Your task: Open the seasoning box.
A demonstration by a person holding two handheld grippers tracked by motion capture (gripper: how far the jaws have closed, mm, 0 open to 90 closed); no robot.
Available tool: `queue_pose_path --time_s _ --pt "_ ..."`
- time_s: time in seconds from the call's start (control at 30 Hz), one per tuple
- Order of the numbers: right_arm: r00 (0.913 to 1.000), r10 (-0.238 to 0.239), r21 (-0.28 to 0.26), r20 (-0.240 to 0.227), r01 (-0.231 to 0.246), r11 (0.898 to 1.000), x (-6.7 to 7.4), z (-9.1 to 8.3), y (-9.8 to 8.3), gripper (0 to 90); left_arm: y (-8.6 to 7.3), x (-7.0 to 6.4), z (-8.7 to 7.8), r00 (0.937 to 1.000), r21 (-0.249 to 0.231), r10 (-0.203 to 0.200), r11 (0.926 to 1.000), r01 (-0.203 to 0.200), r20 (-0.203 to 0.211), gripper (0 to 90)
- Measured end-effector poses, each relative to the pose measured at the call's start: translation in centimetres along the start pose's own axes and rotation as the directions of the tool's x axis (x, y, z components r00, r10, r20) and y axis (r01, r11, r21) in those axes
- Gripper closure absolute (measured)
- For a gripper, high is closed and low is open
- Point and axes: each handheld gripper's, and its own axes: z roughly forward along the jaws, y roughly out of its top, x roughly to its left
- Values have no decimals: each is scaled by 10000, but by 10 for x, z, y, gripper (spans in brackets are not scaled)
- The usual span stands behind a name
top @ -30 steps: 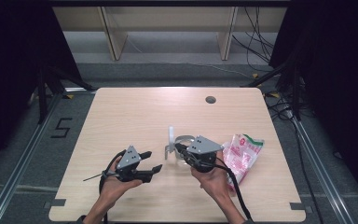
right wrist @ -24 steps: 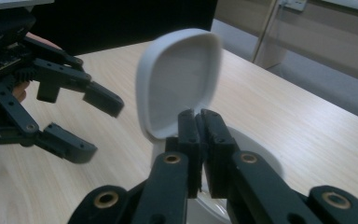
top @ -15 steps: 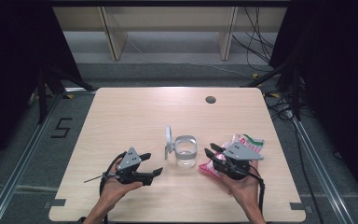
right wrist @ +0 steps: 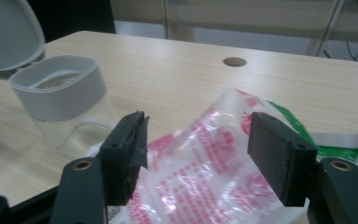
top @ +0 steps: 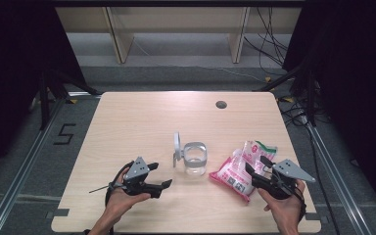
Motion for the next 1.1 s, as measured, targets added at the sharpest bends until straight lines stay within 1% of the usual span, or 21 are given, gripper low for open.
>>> queue_pose_path --time_s 0.03,0.13,0.17,0.2,0.3,0.37,0.4,0.43,0.57,0.63,0.7,0.73,0.77,0.8,0.87,0.9,0.93,1.0,1.03,1.07,1.1 --pt "9982 418 120 431 -424 9990 -4 -4 -3 366 0 2 0 10000 -41 68 10000 -68 58 202" --pt "9984 128 29 545 -130 9999 -12 -3 -6 364 -1 1 0 9998 -40 -185 9998 185 18 202" --pt "9983 170 207 559 -182 9996 -14 -5 -7 364 -1 1 1 9997 -74 -216 9997 217 71 202" --pt "9962 592 209 632 -606 9979 -15 -5 -9 359 0 1 1 9998 -150 -214 9997 214 36 201" --pt "9954 459 335 838 -489 9982 -25 -6 -11 337 0 2 1 9999 -168 -117 9998 118 62 201" --pt "9923 784 238 954 -810 9964 -27 -6 -14 317 1 3 0 10000 5 87 10000 -87 4 201" --pt "9933 550 422 1021 -595 9973 -31 -6 -15 310 1 2 1 9999 -110 -58 9999 59 90 201" --pt "9867 1310 335 967 -1348 9903 -31 -5 -18 299 1 2 1 9999 -117 -82 9999 84 120 201" --pt "9917 864 270 950 -894 9956 -38 -5 -20 274 1 1 1 9997 -107 -187 9998 189 184 203" --pt "9853 1370 250 1021 -1402 9898 -34 -4 -21 267 1 1 1 9998 -52 -114 9999 115 184 219" --pt "9905 1062 525 871 -1110 9924 -37 -3 -22 268 2 -1 2 9994 -222 -233 9995 240 273 218" --pt "9848 1336 593 1111 -1407 9883 -35 -3 -23 273 2 0 2 9996 -214 -112 9997 117 255 216" --pt "9822 1630 581 936 -1688 9839 -33 -3 -23 272 2 0 2 9997 -137 -7 9999 10 244 213" --pt "9877 1154 626 1051 -1224 9905 -37 -3 -24 273 2 -1 2 9995 -131 -214 9997 217 215 212" --pt "9863 1133 649 1197 -1217 9904 -39 -2 -25 271 2 -1 3 9996 -112 -107 9999 110 265 212" --pt "9788 1662 727 1200 -1757 9818 -36 -2 -25 271 2 -2 3 9992 -110 -275 9996 279 292 212" --pt "9845 1211 782 1266 -1316 9882 -42 -1 -28 271 2 -2 3 9991 -150 -286 9995 291 325 212" --pt "9860 1270 825 1077 -1362 9872 -43 0 -28 271 3 -1 3 9995 -142 -7 9999 11 324 211" --pt "9859 1018 859 1329 -1138 9898 -45 1 -29 271 3 -3 3 9994 -125 -210 9997 213 287 211" --pt "9791 1522 775 1347 -1636 9835 -42 1 -29 271 3 -3 3 9993 -126 -222 9997 226 292 211" --pt "9798 1511 876 1311 -1633 9827 -43 1 -29 271 3 -4 3 9991 -210 -250 9995 257 328 211"
